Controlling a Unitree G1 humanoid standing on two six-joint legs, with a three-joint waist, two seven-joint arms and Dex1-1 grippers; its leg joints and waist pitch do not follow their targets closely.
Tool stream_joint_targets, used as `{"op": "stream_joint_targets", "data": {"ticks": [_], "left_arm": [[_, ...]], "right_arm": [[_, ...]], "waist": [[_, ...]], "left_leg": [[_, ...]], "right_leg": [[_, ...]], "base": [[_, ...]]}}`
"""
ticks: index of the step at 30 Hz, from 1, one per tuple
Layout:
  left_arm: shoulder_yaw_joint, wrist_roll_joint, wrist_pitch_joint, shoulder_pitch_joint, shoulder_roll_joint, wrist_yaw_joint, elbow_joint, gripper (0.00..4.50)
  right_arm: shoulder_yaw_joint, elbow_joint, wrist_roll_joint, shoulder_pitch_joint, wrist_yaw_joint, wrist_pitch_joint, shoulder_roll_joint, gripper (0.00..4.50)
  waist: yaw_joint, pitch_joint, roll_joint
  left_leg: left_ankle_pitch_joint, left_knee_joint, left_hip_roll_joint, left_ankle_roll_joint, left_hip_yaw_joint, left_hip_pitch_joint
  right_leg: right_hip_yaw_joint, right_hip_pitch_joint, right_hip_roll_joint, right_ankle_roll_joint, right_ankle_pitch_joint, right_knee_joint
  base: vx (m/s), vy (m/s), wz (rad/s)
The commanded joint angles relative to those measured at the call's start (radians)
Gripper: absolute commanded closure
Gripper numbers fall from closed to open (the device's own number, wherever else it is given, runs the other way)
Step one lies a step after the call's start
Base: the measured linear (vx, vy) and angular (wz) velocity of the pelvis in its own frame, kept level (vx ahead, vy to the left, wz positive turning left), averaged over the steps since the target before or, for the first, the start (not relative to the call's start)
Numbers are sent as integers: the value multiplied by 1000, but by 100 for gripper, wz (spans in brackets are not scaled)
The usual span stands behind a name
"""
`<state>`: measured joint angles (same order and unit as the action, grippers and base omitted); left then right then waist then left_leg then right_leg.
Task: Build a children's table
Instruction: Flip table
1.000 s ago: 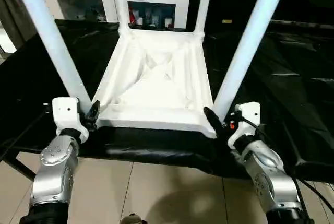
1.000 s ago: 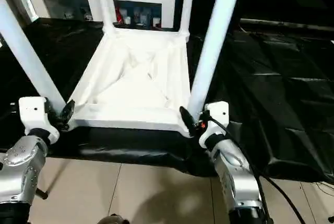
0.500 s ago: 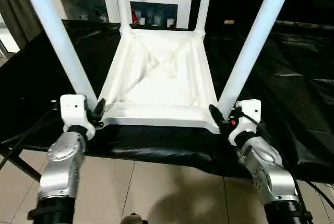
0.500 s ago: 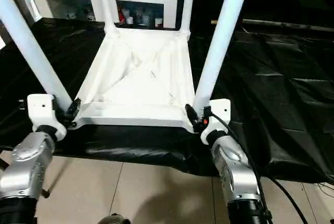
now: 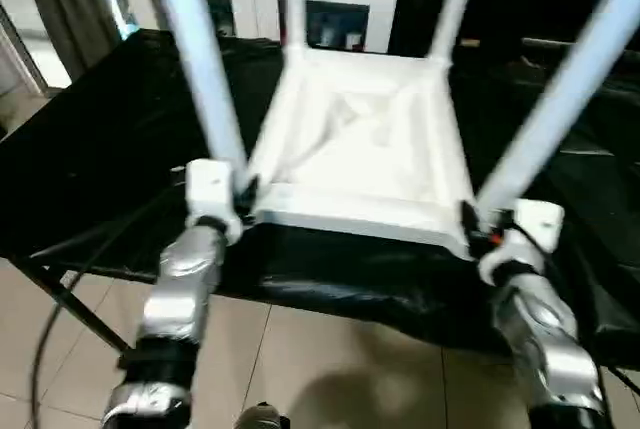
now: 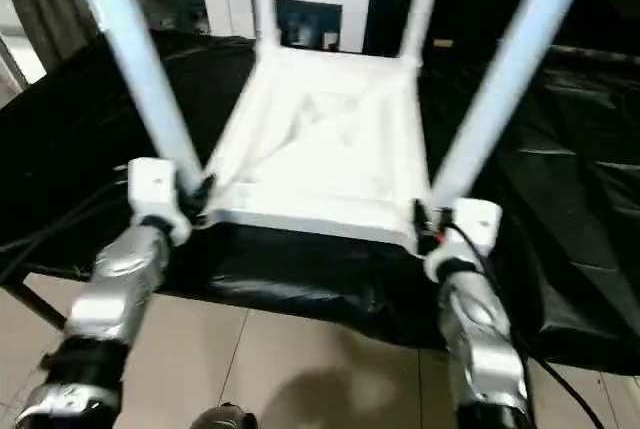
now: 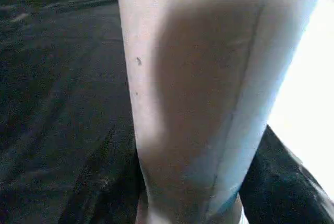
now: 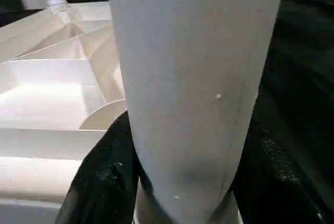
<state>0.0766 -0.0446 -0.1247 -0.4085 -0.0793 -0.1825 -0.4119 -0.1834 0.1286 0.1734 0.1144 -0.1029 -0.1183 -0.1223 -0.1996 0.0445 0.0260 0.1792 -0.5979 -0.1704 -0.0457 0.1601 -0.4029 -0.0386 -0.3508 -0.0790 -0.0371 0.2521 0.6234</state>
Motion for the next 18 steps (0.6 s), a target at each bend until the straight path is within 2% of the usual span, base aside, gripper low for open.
{"op": "stream_joint_targets", "data": {"ticks": [1, 2, 3, 4, 5, 7, 8, 9, 10, 12, 14, 15, 18], "left_arm": [[-52, -9, -4, -30, 34, -37, 7, 238], [-51, -12, -11, -29, 40, -32, 9, 238], [-43, -17, -23, -27, 47, -19, 11, 238], [-22, -26, -45, -25, 61, 20, 17, 238], [-22, -26, -45, -25, 61, 20, 17, 238], [2, -38, -67, -25, 75, 60, 21, 238], [22, -49, -78, -26, 86, 84, 22, 238], [25, -51, -78, -26, 88, 90, 20, 238], [28, -50, -77, -26, 88, 96, 18, 238], [31, -48, -75, -25, 89, 100, 16, 238], [33, -48, -76, -24, 91, 102, 17, 238], [37, -50, -81, -22, 95, 107, 21, 238], [43, -52, -89, -20, 98, 110, 27, 238]], "right_arm": [[-6, -6, -7, -9, 9, -7, -7, 255], [-9, -2, -6, -10, 9, -5, -11, 255], [-8, 1, -4, -9, 2, -4, -15, 255], [-6, 1, 14, -4, -31, 4, -23, 220], [-6, 1, 14, -4, -31, 4, -23, 220], [-8, -4, 33, 0, -59, 13, -28, 184], [-12, -8, 50, 4, -79, 16, -29, 181], [-15, -10, 54, 6, -83, 16, -29, 176], [-16, -12, 58, 9, -89, 17, -30, 169], [-15, -13, 56, 10, -92, 19, -33, 139], [-15, -13, 54, 9, -94, 22, -34, 133], [-18, -25, 53, -3, -92, 32, -34, 119], [-28, -51, 61, -26, -89, 43, -30, 94]], "waist": [[15, -66, 25], [21, -66, 14], [23, -64, 11], [24, -64, 16], [29, -64, 13], [36, -63, 12], [38, -62, 9], [38, -61, 13], [39, -60, 10], [40, -60, 11], [43, -60, 13], [44, -59, 10], [44, -60, 12]], "left_leg": [[181, 84, -56, -66, -28, 35], [189, 85, -55, -68, -29, 34], [186, 83, -54, -58, -26, 33], [187, 83, -53, -53, -26, 32], [196, 83, -53, -41, -25, 31], [191, 82, -55, -19, -24, 29], [184, 81, -54, -3, -23, 27], [180, 81, -56, 8, -23, 28], [180, 82, -56, 13, -22, 27], [174, 82, -57, 22, -22, 27], [178, 83, -57, 21, -21, 27], [176, 84, -58, 21, -21, 27], [170, 83, -58, 26, -20, 27]], "right_leg": [[32, 9, -65, 98, -184, -60], [31, 16, -65, 99, -181, -60], [32, 16, -66, 103, -180, -62], [32, 16, -67, 105, -172, -62], [33, 18, -69, 112, -156, -65], [33, 19, -70, 124, -136, -67], [33, 19, -69, 133, -121, -68], [33, 16, -71, 139, -95, -71], [33, 15, -70, 142, -84, -72], [33, 14, -70, 149, -46, -74], [34, 12, -69, 153, -26, -76], [34, 12, -68, 155, -24, -76], [35, 11, -69, 155, -27, -76]], "base": [[0, 0, 0], [0, 0, 0], [0, 0, 0], [0, 0, 0], [0, 0, 0], [0, 0, 0], [0, 0, 0], [0, 0, 0], [0, 0, 0], [0, 0, 0], [0, 0, 0], [0, 0, 0], [0, 0, 0]]}}
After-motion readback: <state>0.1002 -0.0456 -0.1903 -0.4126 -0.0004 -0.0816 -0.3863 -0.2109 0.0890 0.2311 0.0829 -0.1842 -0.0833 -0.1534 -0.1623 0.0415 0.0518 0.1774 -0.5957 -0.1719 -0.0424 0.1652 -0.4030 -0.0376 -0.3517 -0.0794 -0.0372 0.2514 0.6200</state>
